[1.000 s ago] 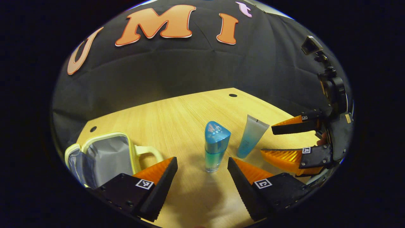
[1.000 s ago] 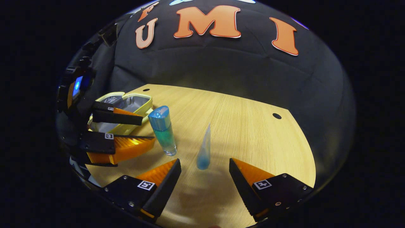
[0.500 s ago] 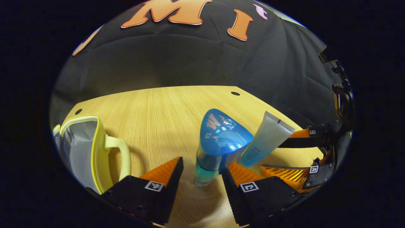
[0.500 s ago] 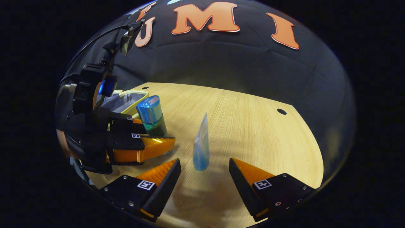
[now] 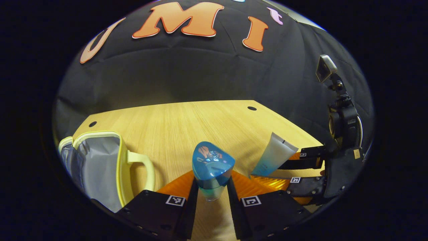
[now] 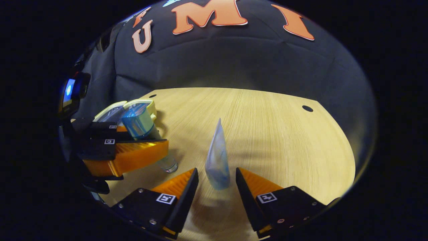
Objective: First open the suitcase, pack the skin care products into it, and then close the suitcase.
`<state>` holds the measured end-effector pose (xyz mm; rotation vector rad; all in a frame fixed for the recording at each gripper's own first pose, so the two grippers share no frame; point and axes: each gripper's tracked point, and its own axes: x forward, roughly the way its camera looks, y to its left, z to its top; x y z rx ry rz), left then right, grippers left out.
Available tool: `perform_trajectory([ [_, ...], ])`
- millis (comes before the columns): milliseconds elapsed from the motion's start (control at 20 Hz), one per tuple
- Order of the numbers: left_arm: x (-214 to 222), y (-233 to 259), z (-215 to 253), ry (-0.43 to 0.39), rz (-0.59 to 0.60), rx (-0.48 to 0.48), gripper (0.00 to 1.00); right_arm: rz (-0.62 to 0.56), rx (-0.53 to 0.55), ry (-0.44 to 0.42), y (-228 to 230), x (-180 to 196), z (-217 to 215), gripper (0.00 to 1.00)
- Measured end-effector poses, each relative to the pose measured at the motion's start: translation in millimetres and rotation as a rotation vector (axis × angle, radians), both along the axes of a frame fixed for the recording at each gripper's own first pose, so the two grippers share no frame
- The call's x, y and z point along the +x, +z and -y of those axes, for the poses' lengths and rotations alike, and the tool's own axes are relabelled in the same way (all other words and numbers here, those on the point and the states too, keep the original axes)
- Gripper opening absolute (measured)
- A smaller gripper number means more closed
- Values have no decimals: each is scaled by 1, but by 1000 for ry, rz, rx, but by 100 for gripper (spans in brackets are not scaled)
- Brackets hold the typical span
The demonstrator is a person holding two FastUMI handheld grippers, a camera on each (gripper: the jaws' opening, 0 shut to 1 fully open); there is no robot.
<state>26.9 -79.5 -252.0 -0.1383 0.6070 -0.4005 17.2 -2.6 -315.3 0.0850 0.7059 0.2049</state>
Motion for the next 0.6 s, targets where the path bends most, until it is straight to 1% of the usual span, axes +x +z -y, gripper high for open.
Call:
perform_trajectory([
  [50,-3,2,-7,16,-9,-2,46,-4,1,-3,-1,1,-1,71],
  [100,-6,6,-13,33,-14,-4,46,-1,-4,-9,2,3,1,60],
  [150,-7,9,-20,53,-24,-4,46,1,4,-12,5,5,0,53],
  [200,-8,12,-28,73,-26,-3,46,-11,18,-6,4,5,-4,41],
  [300,-10,26,-44,118,-27,-13,46,-21,38,21,11,-1,-12,39],
  [400,-9,41,-62,172,-25,-39,48,-9,42,47,24,-3,-17,38],
  [450,-8,51,-71,200,-15,-48,46,-2,50,55,32,-4,-20,38],
  [600,-12,76,-101,257,20,-31,47,27,74,82,61,-5,-28,38],
])
